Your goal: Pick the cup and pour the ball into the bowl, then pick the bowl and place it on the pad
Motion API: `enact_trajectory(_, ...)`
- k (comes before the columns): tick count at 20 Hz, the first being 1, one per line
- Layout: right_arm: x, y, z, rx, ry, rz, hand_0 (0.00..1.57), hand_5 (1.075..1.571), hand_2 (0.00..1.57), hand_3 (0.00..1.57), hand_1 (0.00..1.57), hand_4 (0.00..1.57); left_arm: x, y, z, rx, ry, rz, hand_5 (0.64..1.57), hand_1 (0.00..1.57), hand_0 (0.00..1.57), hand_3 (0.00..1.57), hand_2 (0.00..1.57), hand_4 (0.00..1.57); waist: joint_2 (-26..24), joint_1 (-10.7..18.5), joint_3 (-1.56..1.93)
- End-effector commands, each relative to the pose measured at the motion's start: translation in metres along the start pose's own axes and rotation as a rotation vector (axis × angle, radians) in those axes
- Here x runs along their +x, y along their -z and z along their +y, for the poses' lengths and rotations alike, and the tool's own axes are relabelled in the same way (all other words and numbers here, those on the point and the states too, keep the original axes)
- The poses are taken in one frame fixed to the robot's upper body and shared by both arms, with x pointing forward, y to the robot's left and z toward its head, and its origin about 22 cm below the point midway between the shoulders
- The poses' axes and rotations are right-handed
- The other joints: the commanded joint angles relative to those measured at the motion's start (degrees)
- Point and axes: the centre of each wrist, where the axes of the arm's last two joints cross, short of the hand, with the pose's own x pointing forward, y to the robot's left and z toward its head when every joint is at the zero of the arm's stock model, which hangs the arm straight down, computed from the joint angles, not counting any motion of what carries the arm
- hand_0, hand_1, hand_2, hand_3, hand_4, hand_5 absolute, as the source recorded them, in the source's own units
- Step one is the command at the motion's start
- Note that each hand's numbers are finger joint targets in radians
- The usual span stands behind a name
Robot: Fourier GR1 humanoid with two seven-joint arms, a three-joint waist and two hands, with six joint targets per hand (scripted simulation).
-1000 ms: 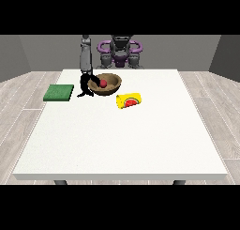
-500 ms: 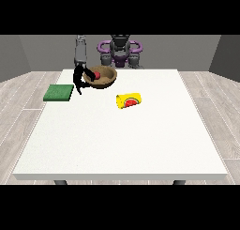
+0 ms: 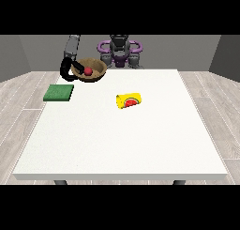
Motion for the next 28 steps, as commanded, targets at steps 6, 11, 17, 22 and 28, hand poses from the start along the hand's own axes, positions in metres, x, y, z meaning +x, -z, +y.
enact_trajectory(6, 0.023, 0.034, -0.063, -0.059, -0.034, -0.049, 1.57, 1.514, 1.57, 1.57, 1.57, 1.3, 0.013, 0.021, -0.038, -0.032, 0.017, -0.083, 1.539, 0.0, 0.0, 0.0, 0.0, 0.0, 4.55, 1.01, 0.18)
enact_trajectory(11, 0.016, 0.035, -0.136, -0.122, 0.003, -0.111, 1.57, 1.534, 1.57, 1.57, 1.57, 1.31, 0.025, 0.022, -0.039, -0.02, 0.014, -0.106, 1.532, 0.0, 0.0, 0.0, 0.0, 0.0, 6.75, 2.07, 0.22)
enact_trajectory(17, 0.024, 0.038, -0.169, -0.149, 0.098, -0.155, 1.57, 1.541, 1.57, 1.0, 1.57, 1.3, 0.068, 0.024, -0.013, -0.022, 0.052, -0.199, 1.532, 0.0, 0.0, 0.0, 0.0, 0.01, 10.96, 3.01, 0.15)
enact_trajectory(22, 0.012, 0.034, -0.2, -0.182, 0.034, -0.189, 1.57, 1.552, 1.57, 0.59, 1.57, 1.3, 0.098, 0.03, -0.023, -0.026, 0.034, -0.246, 1.532, 0.0, 0.0, 0.0, 0.0, 0.13, 14.16, 3.72, 0.21)
enact_trajectory(28, -0.018, 0.029, -0.214, -0.208, 0.046, -0.183, 1.57, 1.559, 1.57, 0.58, 1.57, 1.25, 0.101, 0.028, -0.049, -0.055, 0.001, -0.261, 1.528, 0.0, 0.0, 0.0, 0.0, 0.0, 14.01, 5.04, 0.25)
